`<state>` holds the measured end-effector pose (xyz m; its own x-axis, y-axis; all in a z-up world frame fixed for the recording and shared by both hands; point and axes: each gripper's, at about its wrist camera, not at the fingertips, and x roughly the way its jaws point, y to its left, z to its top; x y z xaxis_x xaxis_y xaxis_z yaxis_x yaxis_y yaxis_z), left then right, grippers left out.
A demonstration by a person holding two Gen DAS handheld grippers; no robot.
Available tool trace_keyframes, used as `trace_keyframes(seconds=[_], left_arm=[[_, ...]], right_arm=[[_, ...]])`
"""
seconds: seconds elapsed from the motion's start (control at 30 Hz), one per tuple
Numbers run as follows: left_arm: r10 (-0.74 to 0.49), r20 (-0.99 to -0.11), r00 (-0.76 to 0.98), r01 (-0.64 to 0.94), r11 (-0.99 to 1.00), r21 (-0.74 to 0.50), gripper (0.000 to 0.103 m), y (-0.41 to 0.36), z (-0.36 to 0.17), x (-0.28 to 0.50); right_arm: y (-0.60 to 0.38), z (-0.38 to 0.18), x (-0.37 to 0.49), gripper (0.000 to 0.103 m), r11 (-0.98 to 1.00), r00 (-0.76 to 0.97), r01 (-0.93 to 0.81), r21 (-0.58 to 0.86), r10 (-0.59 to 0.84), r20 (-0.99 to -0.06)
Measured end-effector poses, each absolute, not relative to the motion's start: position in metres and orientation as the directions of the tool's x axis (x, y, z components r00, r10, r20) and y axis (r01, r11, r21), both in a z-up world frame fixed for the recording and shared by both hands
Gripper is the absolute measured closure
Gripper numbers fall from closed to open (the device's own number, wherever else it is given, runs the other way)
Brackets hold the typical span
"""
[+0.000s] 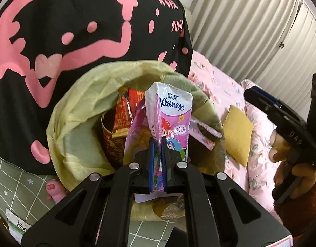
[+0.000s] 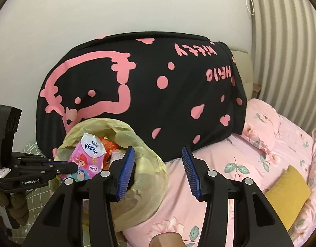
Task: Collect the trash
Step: 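Open the right tool to drop the pink wrapper into the bag, then open the left tool to drop the Kleenex pack into the bag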
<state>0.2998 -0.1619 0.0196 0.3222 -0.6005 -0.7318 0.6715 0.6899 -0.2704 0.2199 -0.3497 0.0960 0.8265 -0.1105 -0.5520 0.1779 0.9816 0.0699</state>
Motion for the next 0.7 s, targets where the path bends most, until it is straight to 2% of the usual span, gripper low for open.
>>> trace_keyframes(seconds=[0.07, 0.1, 0.17, 0.27, 0.47, 0.7], left_arm=[[-0.603, -0.734, 0.314, 0.670, 0.688, -0.279, 0.090, -0.162, 0.017, 0.300], [-0.608, -0.731, 0.311, 0.669, 0.686, -0.286, 0.080, -0.161, 0.017, 0.299], [-0.616, -0.720, 0.319, 0.668, 0.685, -0.291, 0.072, -0.157, 0.020, 0.297], [-0.619, -0.708, 0.341, 0.664, 0.691, -0.285, 0.067, -0.147, 0.027, 0.294], [-0.607, -0.658, 0.445, 0.613, 0.742, -0.270, 0.061, -0.104, 0.050, 0.288], [-0.494, -0.645, 0.582, 0.439, 0.859, -0.263, 0.060, -0.015, 0.049, 0.292]], right_arm=[[-0.351, 0.094, 0.219, 0.058, 0.981, 0.824, 0.182, 0.073, -0.112, -0.555], [-0.351, 0.093, 0.219, 0.058, 0.980, 0.824, 0.182, 0.075, -0.111, -0.555], [-0.349, 0.092, 0.220, 0.058, 0.981, 0.824, 0.180, 0.075, -0.108, -0.557], [-0.344, 0.093, 0.222, 0.058, 0.982, 0.825, 0.174, 0.073, -0.105, -0.556], [-0.321, 0.098, 0.232, 0.058, 0.990, 0.837, 0.121, 0.076, -0.061, -0.544], [-0.262, 0.104, 0.253, 0.058, 0.998, 0.847, -0.021, 0.059, 0.048, -0.529]])
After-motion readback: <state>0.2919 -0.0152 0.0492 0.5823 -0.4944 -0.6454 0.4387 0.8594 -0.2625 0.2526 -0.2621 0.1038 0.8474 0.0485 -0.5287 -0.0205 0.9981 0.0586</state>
